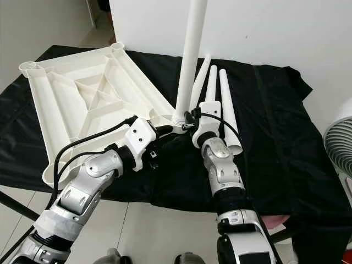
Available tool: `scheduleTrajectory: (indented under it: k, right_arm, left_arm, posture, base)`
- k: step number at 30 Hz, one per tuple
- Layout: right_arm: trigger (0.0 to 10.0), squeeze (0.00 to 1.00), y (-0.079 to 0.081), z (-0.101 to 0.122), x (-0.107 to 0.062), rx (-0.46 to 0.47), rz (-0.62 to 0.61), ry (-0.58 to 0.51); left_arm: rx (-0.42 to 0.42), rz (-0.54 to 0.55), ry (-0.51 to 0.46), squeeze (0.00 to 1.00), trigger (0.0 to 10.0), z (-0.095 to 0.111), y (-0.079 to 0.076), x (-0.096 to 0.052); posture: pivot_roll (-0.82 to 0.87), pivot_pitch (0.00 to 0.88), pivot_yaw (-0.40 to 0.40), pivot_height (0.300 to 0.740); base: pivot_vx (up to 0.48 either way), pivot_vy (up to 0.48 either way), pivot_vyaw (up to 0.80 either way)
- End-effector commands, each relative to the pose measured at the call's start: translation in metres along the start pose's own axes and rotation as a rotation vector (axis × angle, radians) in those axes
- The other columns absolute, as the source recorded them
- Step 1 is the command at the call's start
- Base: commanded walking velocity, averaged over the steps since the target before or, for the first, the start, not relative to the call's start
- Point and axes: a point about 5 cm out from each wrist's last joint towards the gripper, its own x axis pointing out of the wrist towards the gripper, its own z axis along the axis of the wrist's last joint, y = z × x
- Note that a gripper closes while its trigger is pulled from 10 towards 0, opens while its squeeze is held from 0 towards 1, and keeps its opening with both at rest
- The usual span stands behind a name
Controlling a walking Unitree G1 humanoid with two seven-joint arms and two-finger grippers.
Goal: Building children table
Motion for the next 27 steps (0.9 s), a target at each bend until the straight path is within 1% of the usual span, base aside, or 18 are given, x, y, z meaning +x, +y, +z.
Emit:
scheduleTrajectory:
  k: [1,2,5,7,8,9,13,14,16,17,18,20,21,22,23,25,26,27]
  right_arm:
    - [10.0,0.0,0.004,-0.002,-0.004,-0.002,0.01,-0.005]
    - [10.0,0.0,0.007,-0.004,-0.008,0.002,0.013,-0.015]
    - [10.0,0.0,0.011,-0.004,-0.012,0.014,0.017,-0.025]
    - [10.0,0.0,0.015,-0.004,-0.023,0.025,0.035,-0.053]
    - [10.0,0.0,0.015,-0.004,-0.023,0.025,0.035,-0.053]
    - [10.0,0.0,0.019,-0.004,-0.032,0.025,0.056,-0.074]
    - [10.0,0.0,0.021,-0.003,-0.034,0.024,0.064,-0.081]
    - [10.0,0.0,0.022,-0.003,-0.037,0.026,0.071,-0.089]
    - [10.0,0.0,0.021,-0.002,-0.042,0.028,0.067,-0.099]
    - [10.0,0.0,0.021,-0.002,-0.042,0.028,0.067,-0.099]
    - [10.0,0.0,0.021,0.001,-0.045,0.039,0.065,-0.114]
    - [10.0,0.0,0.021,0.001,-0.045,0.039,0.065,-0.114]
    - [10.0,0.0,0.021,0.004,-0.048,0.044,0.068,-0.131]
    - [10.0,0.0,0.02,0.007,-0.051,0.048,0.071,-0.143]
    - [10.0,0.0,0.02,0.007,-0.051,0.048,0.071,-0.143]
    - [10.0,0.0,0.019,0.011,-0.055,0.044,0.071,-0.156]
    - [10.0,0.0,0.019,0.011,-0.055,0.044,0.071,-0.156]
    - [10.0,0.0,0.018,0.013,-0.058,0.04,0.072,-0.16]
  left_arm:
    - [0.001,0.03,0.013,0.0,10.0,-0.002,0.001,-0.001]
    - [-0.001,0.025,0.015,0.0,10.0,-0.003,0.0,-0.001]
    - [0.001,0.021,0.016,0.0,10.0,-0.003,0.0,-0.001]
    - [0.002,0.021,0.021,0.0,10.0,-0.004,0.001,0.0]
    - [0.002,0.021,0.021,0.0,10.0,-0.004,0.001,0.0]
    - [0.0,0.029,0.034,0.0,10.0,-0.005,0.003,0.0]
    - [-0.001,0.034,0.042,0.0,10.0,-0.006,0.004,0.001]
    - [0.002,0.046,0.051,0.0,10.0,-0.007,0.005,0.001]
    - [0.002,0.087,0.088,0.0,10.0,-0.011,0.011,0.003]
    - [0.002,0.087,0.088,0.0,10.0,-0.011,0.011,0.003]
    - [-0.002,0.132,0.138,0.0,10.0,-0.016,0.016,0.004]
    - [-0.002,0.132,0.138,0.0,10.0,-0.016,0.016,0.004]
    - [-0.008,0.175,0.19,0.0,10.0,-0.023,0.022,0.004]
    - [0.006,0.215,0.242,0.0,10.0,-0.029,0.029,0.003]
    - [0.006,0.215,0.242,0.0,10.0,-0.029,0.029,0.003]
    - [0.022,0.258,0.309,0.0,10.0,-0.037,0.037,-0.001]
    - [0.022,0.258,0.309,0.0,10.0,-0.037,0.037,-0.001]
    - [0.043,0.262,0.334,0.0,10.0,-0.04,0.039,-0.003]
  posture:
    - [-0.06,0.063,0.005,0.74]
    - [-0.06,0.065,0.007,0.74]
    - [-0.07,0.067,0.009,0.74]
    - [-0.07,0.072,0.015,0.74]
    - [-0.07,0.072,0.015,0.74]
    - [-0.07,0.074,0.019,0.74]
    - [-0.07,0.074,0.019,0.74]
    - [-0.08,0.076,0.023,0.74]
    - [-0.08,0.076,0.027,0.74]
    - [-0.08,0.076,0.027,0.74]
    - [-0.08,0.077,0.031,0.74]
    - [-0.08,0.077,0.031,0.74]
    - [-0.09,0.076,0.034,0.74]
    - [-0.09,0.077,0.037,0.74]
    - [-0.09,0.077,0.037,0.74]
    - [-0.1,0.077,0.042,0.74]
    - [-0.1,0.077,0.042,0.74]
    - [-0.1,0.079,0.044,0.74]
  base:
    - [0.0,0.0,0.0]
    - [0.0,0.0,0.0]
    - [0.0,0.0,0.0]
    - [0.0,0.0,0.0]
    - [0.0,0.0,0.0]
    - [0.0,0.0,0.0]
    - [0.0,0.0,0.0]
    - [0.0,0.0,0.0]
    - [0.0,0.0,0.0]
    - [0.0,0.0,0.0]
    - [0.0,0.0,0.0]
    - [0.0,0.0,0.0]
    - [0.0,0.0,0.0]
    - [0.0,0.0,0.0]
    - [0.0,0.0,0.0]
    - [0.0,0.0,0.0]
    - [0.0,0.0,0.0]
    - [0.0,0.0,0.0]
